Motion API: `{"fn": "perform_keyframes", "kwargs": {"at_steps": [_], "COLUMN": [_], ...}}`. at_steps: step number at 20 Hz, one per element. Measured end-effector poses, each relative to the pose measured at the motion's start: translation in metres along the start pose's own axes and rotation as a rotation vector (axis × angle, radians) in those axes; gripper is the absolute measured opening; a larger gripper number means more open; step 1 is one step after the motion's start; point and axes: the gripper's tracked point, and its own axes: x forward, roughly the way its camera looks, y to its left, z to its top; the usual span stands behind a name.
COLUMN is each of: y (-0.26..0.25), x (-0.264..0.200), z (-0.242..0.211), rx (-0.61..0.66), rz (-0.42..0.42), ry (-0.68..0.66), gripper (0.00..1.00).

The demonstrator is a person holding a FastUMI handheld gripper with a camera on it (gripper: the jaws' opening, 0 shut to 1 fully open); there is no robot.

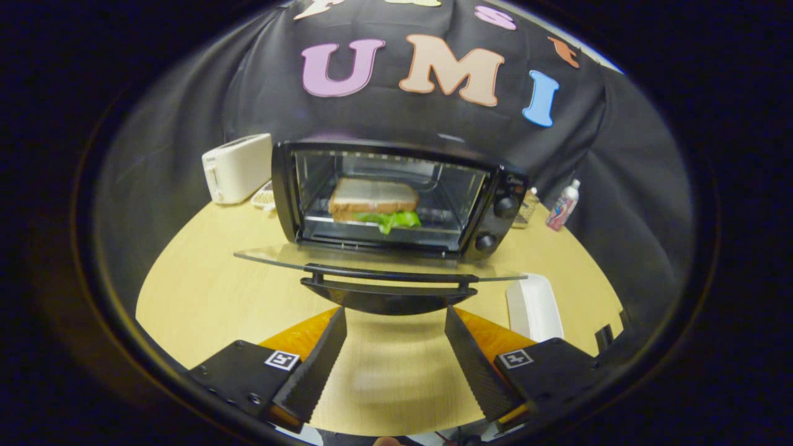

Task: Open the toaster oven, put the food inside, and close the toaster oven door.

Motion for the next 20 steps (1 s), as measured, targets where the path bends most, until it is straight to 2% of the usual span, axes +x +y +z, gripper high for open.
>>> {"fn": "perform_keyframes", "kwargs": {"at_steps": [5, 13, 20], "y": [0.004, 0.015, 0.004], "x": [0.010, 0.034, 0.027], "z": [0.053, 0.135, 0.165], "rx": [0.008, 0.159, 0.167], "rz": [-0.010, 0.041, 0.036], "ry": [-0.080, -0.219, -0.273], "gripper": [1.00, 1.00, 1.00]}}
